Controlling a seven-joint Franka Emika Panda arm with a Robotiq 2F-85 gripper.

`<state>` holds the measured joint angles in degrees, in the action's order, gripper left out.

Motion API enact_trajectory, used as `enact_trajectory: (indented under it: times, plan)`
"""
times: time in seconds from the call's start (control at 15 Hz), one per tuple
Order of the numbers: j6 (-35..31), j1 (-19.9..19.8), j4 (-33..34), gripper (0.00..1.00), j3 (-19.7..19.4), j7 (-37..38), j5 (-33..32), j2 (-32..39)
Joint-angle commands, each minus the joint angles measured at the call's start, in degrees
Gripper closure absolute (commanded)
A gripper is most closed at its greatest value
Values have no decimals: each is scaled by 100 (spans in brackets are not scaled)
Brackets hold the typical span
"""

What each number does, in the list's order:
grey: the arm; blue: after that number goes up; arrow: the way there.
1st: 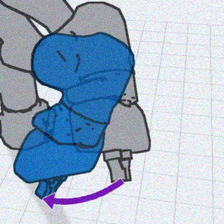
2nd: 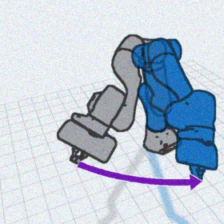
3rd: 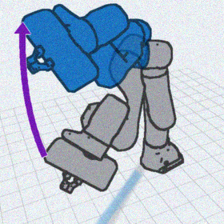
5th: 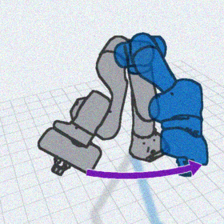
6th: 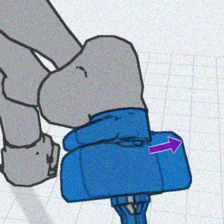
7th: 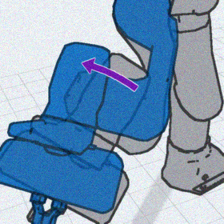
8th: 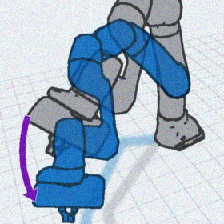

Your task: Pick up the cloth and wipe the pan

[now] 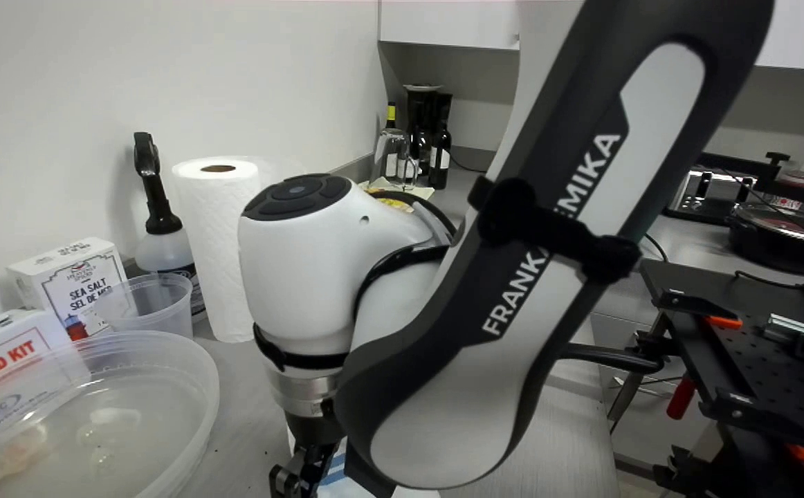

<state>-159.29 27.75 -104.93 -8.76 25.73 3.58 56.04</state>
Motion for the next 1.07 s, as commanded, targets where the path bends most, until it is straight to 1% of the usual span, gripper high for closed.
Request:
enact_trajectory:
  times: [0.0, 0.27, 0.6, 1.0]
  plan:
    - [542, -369, -77, 0, 406, -177, 15, -316]
    - [810, -506, -90, 0, 531, -95, -18, -476]
    - [752, -747, -130, 0, 678, -172, 28, -537]
    - [699, -950, -340, 0, 743, -151, 79, -568]
